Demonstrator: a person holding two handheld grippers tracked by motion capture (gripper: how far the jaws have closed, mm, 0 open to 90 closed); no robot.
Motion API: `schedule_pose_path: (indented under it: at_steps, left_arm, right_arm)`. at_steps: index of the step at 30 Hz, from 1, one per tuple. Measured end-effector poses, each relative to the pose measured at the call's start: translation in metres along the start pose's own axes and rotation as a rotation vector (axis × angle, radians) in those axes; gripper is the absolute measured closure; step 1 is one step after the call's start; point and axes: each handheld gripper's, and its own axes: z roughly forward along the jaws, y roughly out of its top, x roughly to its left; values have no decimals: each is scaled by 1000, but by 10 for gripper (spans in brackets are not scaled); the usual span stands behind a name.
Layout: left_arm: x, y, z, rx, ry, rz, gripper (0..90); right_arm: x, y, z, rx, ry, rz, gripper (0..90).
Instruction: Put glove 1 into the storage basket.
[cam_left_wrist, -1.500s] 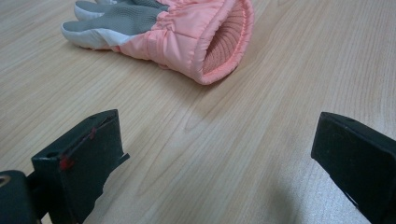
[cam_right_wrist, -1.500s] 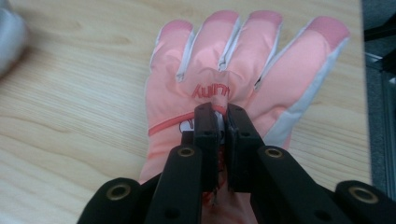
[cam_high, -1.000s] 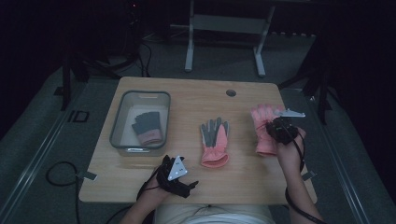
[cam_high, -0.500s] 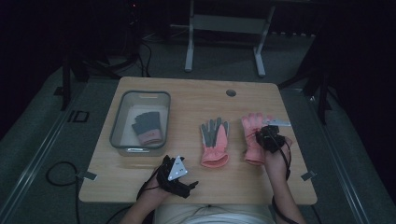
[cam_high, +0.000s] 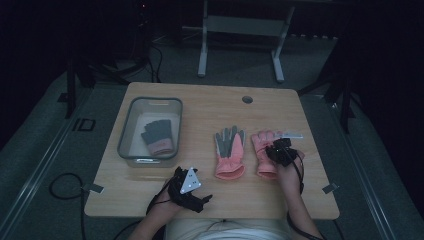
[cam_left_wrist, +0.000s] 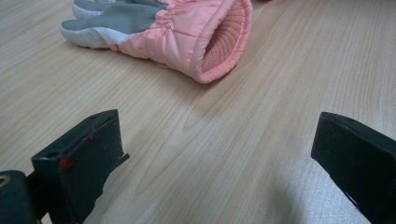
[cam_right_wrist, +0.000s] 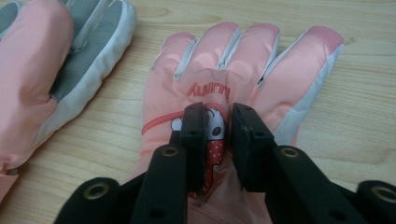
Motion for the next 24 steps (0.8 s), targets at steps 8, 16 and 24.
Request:
schedule_pose_path:
  at_steps: [8, 16, 24]
  left_arm:
    - [0, 0, 0, -2, -3, 0, 18]
    - [0, 0, 0, 0, -2, -1, 19]
    - [0, 0, -1, -2, 2, -2, 18]
  right_arm:
    - [-11, 9, -18, -22, 49, -146, 645]
    - [-24, 21, -29, -23, 109, -221, 595]
    - [-16, 6, -9, 24, 115, -256, 594]
